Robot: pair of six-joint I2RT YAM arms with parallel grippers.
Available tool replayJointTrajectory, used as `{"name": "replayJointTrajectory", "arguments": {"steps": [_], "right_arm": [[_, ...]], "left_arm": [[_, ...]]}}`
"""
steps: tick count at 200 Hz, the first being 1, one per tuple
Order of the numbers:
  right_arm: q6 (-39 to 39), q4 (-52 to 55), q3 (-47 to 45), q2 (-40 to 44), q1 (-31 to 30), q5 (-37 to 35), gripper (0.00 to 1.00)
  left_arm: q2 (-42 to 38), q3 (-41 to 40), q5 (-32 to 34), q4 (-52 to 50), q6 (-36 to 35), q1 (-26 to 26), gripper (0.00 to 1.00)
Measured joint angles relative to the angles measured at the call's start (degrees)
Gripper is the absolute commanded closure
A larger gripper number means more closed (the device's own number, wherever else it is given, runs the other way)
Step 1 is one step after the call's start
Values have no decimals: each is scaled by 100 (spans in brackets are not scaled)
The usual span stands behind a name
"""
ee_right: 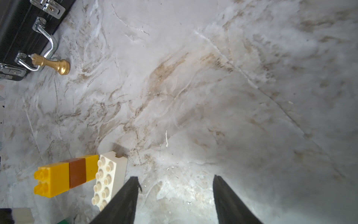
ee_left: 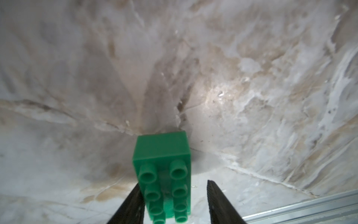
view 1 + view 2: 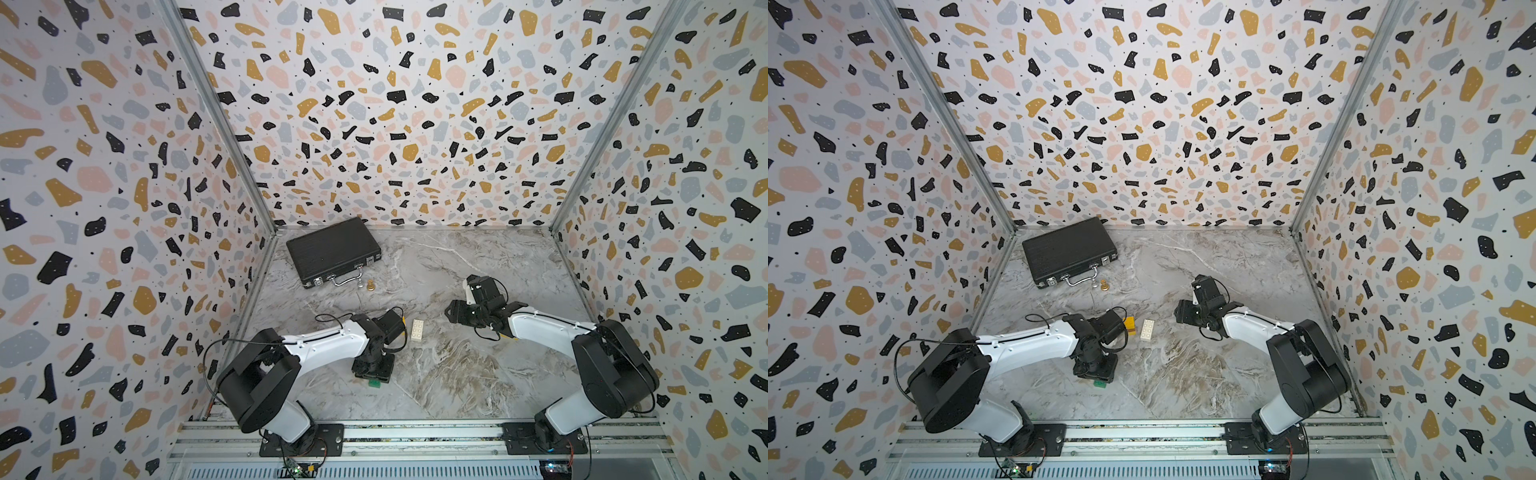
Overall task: Assemble an ice cream with lego
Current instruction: Pick up the lego brick from the center of the board.
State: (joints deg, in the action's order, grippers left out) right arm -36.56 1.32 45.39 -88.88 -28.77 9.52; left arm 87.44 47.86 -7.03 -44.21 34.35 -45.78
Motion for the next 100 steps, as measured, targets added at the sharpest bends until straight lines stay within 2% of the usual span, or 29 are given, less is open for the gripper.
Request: {"name": "replayJointTrajectory", "arguments": {"steps": [24, 61, 74, 100], "right_arm": [[0, -2, 0, 0, 0, 0, 36], [0, 11, 0, 0, 0, -4, 37], [0, 57, 0, 0, 0, -4, 37], [0, 111, 0, 0, 0, -4, 37]], "left_arm": [[2, 59, 94, -83, 31, -15, 62], [37, 142, 205, -90, 44, -37, 70], [66, 168, 208, -107, 44, -46, 69], [109, 188, 208, -116, 55, -59, 60]]}}
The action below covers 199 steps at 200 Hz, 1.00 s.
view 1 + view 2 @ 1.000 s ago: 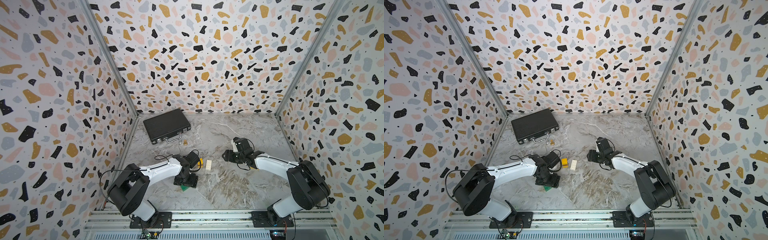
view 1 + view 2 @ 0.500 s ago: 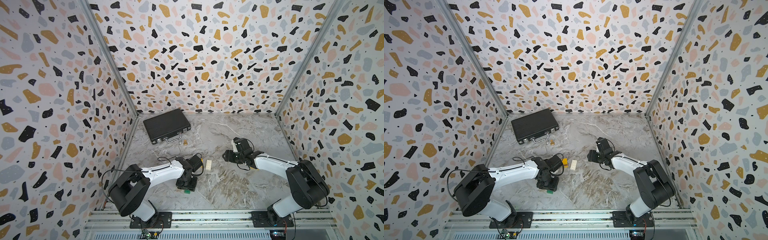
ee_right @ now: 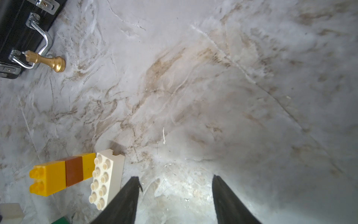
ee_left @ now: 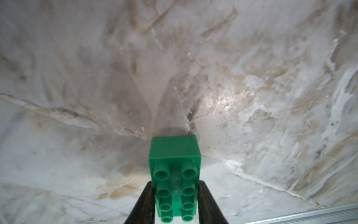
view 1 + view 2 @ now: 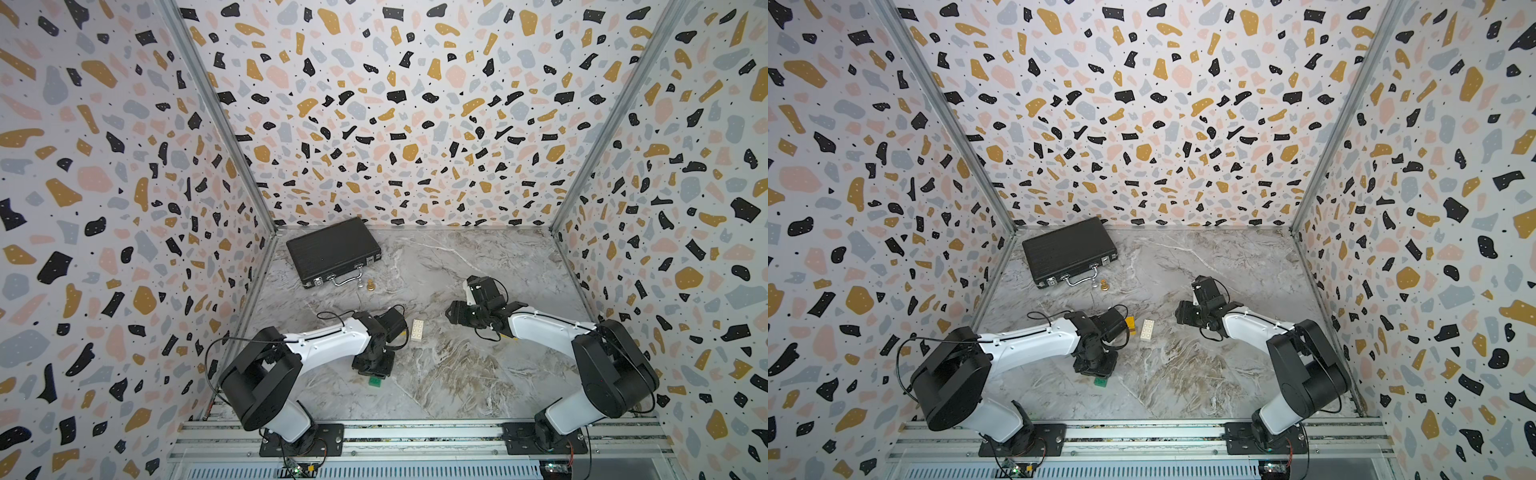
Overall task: Assemble an ice cream with lego
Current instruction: Pick up the lego brick from the center of the board.
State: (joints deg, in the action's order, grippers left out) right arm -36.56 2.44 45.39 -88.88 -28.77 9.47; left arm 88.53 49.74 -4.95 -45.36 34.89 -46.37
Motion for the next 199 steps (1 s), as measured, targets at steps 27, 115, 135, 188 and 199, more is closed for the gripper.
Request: {"name": "replayJointTrajectory", "arguments": {"steps": [27, 115, 135, 188, 199], "right_arm": [[0, 20, 0, 0, 0, 0, 37], [0, 37, 0, 0, 0, -4, 38], [2, 37, 0, 0, 0, -2, 39], [48, -136, 0, -63, 0, 426, 48], [50, -273, 2, -155, 0, 682, 56]], "left_arm": [[138, 2, 0, 28, 24, -24, 58], [184, 50, 20, -11, 31, -37, 96], [181, 188, 74, -144, 26, -37, 99], [98, 1604, 398, -831, 103, 0, 100], [101, 1961, 387, -911, 133, 48, 100]]}}
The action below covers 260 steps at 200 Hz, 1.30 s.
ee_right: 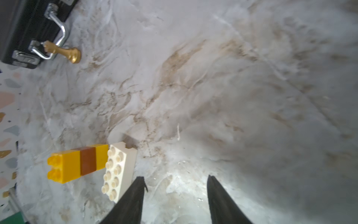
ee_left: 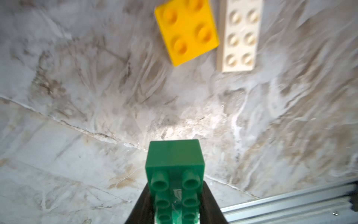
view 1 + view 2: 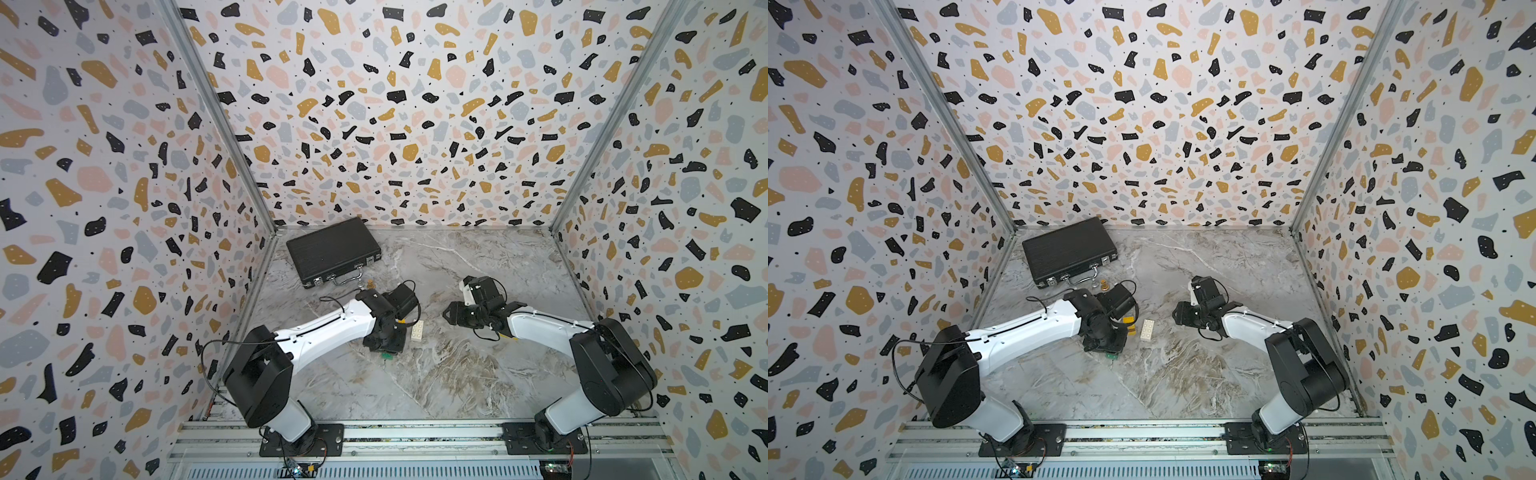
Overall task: Assemble an ice cream with lego
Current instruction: Pick up the lego brick from the center of the board, then assemble the lego brick with the lego brick.
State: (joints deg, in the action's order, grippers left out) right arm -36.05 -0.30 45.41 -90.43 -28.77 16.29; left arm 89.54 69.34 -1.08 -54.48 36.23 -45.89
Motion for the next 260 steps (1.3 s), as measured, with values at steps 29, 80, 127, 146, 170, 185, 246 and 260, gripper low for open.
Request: {"name": "replayJointTrajectory", "arguments": {"steps": [29, 80, 127, 146, 170, 185, 246, 260], "right_arm": [[-44, -328, 125, -503, -42, 826, 78], [-297, -1128, 260, -1073, -363, 2028, 90], [-339, -1460, 573, -1316, -549, 2382, 96], [-350, -1475, 817, -1567, -549, 2520, 97], [-345, -1456, 986, -1834, -553, 2627, 97], [-332, -1408, 997, -1880, -562, 2658, 97], [-267, -1314, 1054, -1882, -686, 2791, 97], [-234, -1257, 1104, -1882, -726, 2804, 97]], "left_arm": [[212, 748, -122, -87, 61, 243, 100], [1141, 1346, -492, -96, 70, 505, 100], [1469, 1399, -625, -79, 90, 634, 100], [1532, 1440, -640, -76, 90, 680, 100], [1593, 1506, -645, -48, 87, 758, 100], [1598, 1506, -649, -33, 87, 798, 100], [1670, 1508, -702, -26, 63, 881, 100], [1674, 1508, -730, -28, 57, 887, 100]]}}
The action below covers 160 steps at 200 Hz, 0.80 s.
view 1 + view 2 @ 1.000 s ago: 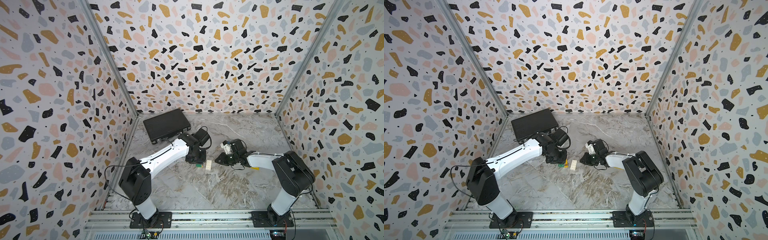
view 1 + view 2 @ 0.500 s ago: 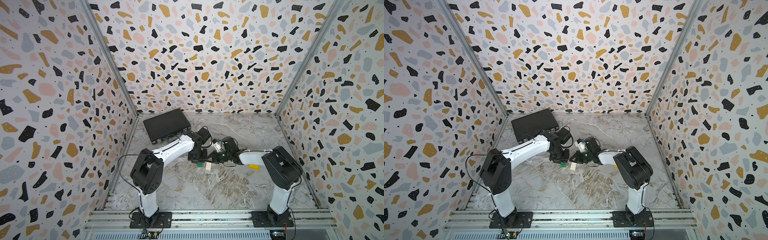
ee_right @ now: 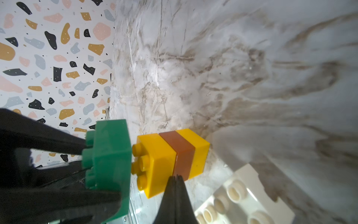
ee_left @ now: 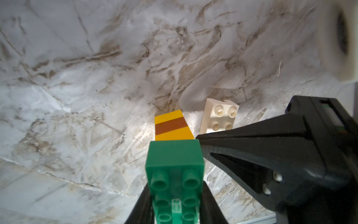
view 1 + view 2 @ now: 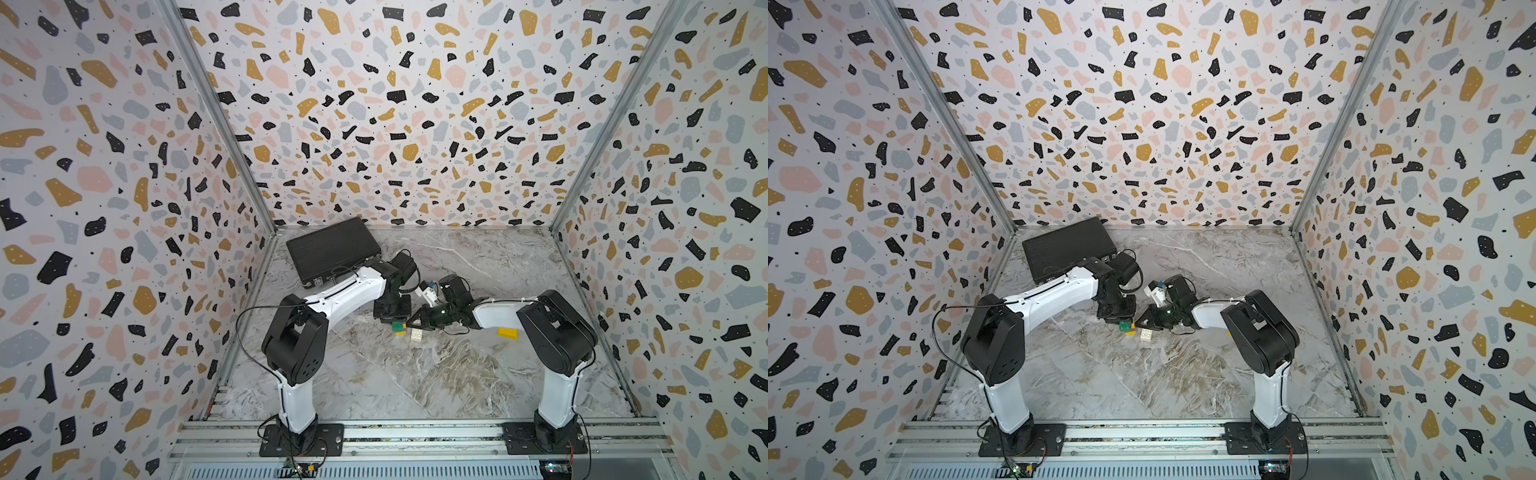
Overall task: Assemble an ice cream with lego
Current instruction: Assemble the lego brick with the lego brick.
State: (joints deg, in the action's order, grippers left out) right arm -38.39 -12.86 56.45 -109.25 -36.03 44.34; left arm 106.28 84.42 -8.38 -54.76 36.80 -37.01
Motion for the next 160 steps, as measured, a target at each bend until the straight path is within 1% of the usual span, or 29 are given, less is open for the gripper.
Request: {"name": "replayJointTrajectory", "arguments": {"steps": [70, 124, 160], "right_arm": [[52, 109, 35, 0, -101, 9, 97], [31, 87, 28, 0, -144, 116, 97], [31, 79, 28, 0, -173, 142, 97]], "left_arm": [[138, 66, -48, -85, -269, 4, 100], [293, 275, 55, -260, -463, 37, 100], [479, 509, -11, -444, -684, 66, 100]]}}
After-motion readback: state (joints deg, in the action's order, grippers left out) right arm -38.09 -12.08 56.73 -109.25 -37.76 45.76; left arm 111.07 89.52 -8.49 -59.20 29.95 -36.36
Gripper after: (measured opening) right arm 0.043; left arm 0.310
